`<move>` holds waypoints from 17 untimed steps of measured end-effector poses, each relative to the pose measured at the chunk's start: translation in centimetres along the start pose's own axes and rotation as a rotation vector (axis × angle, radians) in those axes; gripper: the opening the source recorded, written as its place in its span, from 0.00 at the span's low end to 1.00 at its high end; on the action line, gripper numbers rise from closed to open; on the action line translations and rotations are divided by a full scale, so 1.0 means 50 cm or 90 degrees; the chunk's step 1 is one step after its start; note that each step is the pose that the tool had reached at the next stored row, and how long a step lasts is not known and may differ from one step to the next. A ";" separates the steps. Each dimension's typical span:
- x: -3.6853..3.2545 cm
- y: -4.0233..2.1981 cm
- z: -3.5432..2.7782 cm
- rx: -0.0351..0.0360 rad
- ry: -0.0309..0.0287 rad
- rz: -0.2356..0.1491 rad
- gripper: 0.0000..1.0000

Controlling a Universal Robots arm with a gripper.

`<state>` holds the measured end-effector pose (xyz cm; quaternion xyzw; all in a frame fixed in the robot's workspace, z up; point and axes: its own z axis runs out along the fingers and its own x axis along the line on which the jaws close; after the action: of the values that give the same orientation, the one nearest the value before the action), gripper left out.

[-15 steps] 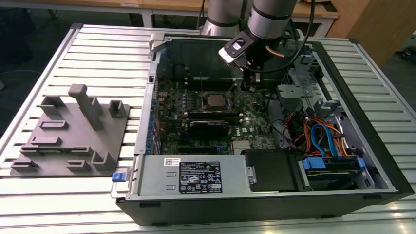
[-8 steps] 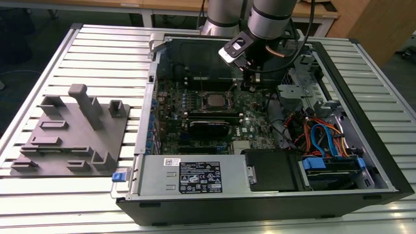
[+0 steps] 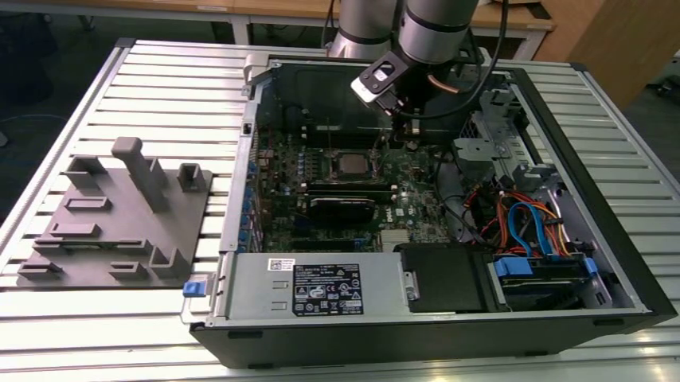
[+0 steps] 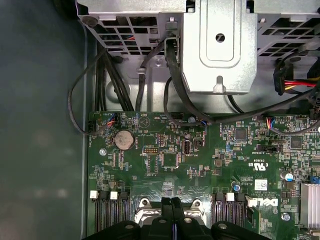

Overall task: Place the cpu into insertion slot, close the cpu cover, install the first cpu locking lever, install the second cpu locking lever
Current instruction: 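Close the cpu cover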

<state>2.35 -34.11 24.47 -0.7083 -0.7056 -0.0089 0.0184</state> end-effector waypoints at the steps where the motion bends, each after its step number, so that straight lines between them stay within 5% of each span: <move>1: 0.000 0.000 0.000 0.0000 0.0000 0.000 0.10; 17: 0.000 -0.010 0.000 0.0000 0.0000 0.000 0.10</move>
<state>1.86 -34.11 24.47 -0.7083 -0.7056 -0.0089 0.0184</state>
